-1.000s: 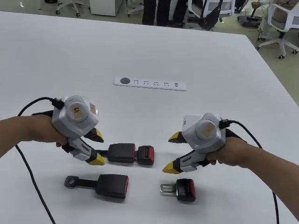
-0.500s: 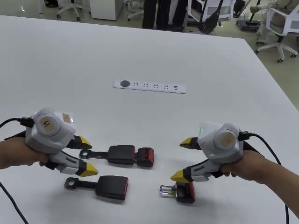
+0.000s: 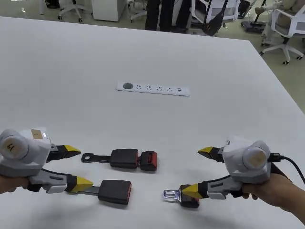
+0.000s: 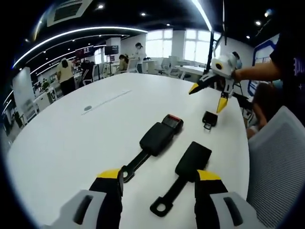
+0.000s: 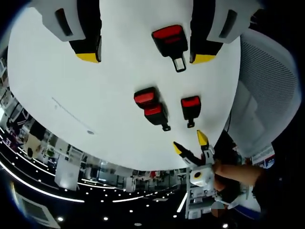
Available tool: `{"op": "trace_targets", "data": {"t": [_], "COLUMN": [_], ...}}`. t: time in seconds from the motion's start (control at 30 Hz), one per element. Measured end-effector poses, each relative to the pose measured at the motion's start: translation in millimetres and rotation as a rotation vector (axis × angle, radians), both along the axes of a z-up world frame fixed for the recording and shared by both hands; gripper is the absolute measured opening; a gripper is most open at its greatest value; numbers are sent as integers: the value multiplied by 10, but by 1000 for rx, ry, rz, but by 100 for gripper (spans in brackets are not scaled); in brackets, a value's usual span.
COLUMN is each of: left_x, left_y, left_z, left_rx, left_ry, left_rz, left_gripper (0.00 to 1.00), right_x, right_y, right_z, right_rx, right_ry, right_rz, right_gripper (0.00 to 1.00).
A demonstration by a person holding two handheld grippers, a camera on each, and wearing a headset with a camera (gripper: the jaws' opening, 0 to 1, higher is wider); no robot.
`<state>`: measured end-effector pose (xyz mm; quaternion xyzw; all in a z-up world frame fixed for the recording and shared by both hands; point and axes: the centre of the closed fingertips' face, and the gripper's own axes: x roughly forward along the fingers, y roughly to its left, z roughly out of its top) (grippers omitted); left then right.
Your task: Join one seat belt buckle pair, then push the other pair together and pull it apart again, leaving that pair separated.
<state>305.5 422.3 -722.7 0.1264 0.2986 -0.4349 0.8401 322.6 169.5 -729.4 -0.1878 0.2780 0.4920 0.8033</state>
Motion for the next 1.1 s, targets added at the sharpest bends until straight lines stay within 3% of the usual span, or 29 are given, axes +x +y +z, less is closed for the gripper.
{"op": "trace_targets", "data": {"t": [0.17, 0.23, 0.33, 0.43, 0.63, 0.87, 0.97, 1.1], "left_x": [-38, -51, -67, -99, -190, -326, -364, -337], "left_y": [59, -1, 35, 34, 33, 26, 7, 38], "left_z": [17, 19, -21, -30, -56, -91, -89, -65], "left_rx": [-37, -50, -52, -70, -78, -92, -94, -131], "left_ry": [-27, -37, -39, -25, -38, -28, -43, -74], "left_rz": [37, 37, 49, 74, 96, 110, 114, 155], "left_gripper": [71, 73, 79, 83, 100, 100, 100, 100], "right_x": [-107, -167, -169, -202, -240, -314, -334, -339], "right_y": [-18, -15, -58, -71, -90, -65, -53, -47], "right_z": [82, 66, 33, 59, 40, 10, 32, 52], "right_rx": [67, 83, 93, 110, 137, 148, 151, 182], "right_ry": [-22, -42, -81, -82, -93, -76, -77, -77], "right_rz": [-81, -81, -105, -133, -137, -141, -141, -152], "right_gripper": [85, 90, 92, 98, 99, 99, 99, 99]}}
